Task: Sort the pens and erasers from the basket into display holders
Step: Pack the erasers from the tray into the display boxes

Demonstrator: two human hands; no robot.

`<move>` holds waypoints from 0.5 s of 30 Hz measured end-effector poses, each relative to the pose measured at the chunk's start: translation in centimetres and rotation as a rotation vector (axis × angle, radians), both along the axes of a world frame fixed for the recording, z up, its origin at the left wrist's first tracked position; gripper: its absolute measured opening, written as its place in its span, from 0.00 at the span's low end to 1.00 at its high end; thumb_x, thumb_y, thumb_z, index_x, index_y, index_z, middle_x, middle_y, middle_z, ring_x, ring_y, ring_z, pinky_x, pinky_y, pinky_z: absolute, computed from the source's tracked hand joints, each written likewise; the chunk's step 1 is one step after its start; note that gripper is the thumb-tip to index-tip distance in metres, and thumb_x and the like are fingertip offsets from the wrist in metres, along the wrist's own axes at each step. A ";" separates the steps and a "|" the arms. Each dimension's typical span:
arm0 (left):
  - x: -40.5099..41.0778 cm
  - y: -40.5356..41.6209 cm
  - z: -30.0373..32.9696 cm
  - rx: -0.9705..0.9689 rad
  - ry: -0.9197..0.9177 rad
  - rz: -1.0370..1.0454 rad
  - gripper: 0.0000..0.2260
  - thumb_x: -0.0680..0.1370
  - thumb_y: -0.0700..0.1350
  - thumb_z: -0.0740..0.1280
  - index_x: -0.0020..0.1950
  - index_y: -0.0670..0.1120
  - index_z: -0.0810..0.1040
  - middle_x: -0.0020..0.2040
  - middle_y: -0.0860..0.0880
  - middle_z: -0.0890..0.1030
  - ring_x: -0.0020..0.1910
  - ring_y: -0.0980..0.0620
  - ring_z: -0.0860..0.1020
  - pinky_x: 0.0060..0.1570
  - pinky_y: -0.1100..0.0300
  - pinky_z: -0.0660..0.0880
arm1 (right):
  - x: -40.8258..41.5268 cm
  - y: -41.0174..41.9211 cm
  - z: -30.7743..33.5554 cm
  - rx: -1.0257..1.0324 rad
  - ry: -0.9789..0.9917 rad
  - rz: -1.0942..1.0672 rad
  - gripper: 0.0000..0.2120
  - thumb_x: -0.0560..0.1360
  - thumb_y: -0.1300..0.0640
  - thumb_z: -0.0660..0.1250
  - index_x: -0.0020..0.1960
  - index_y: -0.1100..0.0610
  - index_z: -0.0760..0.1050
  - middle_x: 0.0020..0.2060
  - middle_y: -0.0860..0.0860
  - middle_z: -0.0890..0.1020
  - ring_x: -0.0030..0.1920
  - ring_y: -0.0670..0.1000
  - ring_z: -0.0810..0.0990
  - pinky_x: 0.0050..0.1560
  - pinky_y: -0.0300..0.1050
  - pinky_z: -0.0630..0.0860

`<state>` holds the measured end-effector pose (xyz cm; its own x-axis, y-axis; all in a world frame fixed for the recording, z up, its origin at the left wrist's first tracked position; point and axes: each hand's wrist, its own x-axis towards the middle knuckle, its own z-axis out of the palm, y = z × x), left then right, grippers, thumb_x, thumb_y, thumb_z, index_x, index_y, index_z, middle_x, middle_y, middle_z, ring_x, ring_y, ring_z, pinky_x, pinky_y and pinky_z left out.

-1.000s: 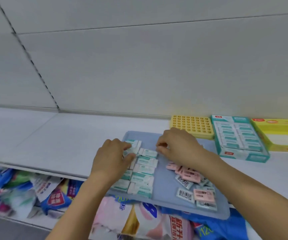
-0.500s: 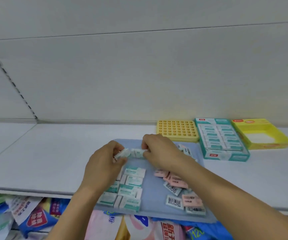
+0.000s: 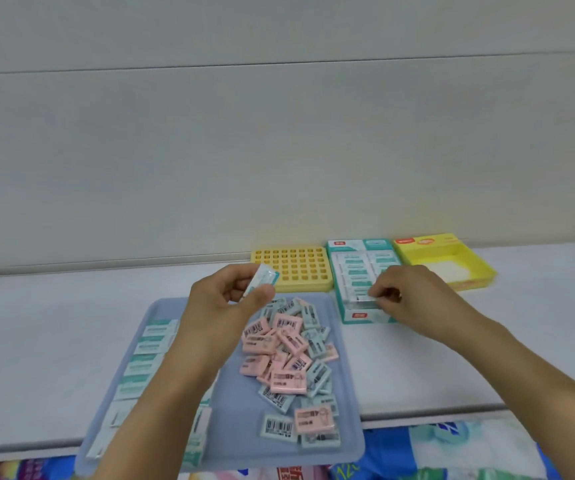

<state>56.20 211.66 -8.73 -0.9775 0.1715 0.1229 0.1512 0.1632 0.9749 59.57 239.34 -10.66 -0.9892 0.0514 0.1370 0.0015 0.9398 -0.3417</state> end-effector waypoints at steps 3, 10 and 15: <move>-0.1 0.2 -0.2 0.012 -0.007 0.011 0.08 0.72 0.42 0.75 0.45 0.56 0.83 0.39 0.57 0.84 0.34 0.62 0.77 0.34 0.71 0.72 | -0.4 0.0 -0.3 0.030 0.026 0.004 0.04 0.73 0.61 0.70 0.45 0.55 0.83 0.45 0.49 0.82 0.48 0.51 0.78 0.44 0.42 0.72; 0.2 0.4 -0.7 0.066 -0.059 0.016 0.08 0.72 0.42 0.75 0.48 0.53 0.84 0.39 0.56 0.84 0.32 0.63 0.76 0.33 0.71 0.72 | -1.2 0.7 0.5 -0.107 -0.109 0.113 0.05 0.73 0.61 0.72 0.41 0.53 0.84 0.38 0.39 0.77 0.41 0.41 0.76 0.41 0.33 0.71; 0.2 1.2 -0.7 0.078 -0.095 -0.026 0.10 0.73 0.42 0.74 0.53 0.50 0.83 0.44 0.52 0.85 0.35 0.59 0.78 0.35 0.68 0.75 | -1.9 0.4 0.4 -0.170 -0.197 0.030 0.07 0.71 0.60 0.73 0.36 0.50 0.81 0.36 0.39 0.83 0.39 0.41 0.80 0.42 0.42 0.79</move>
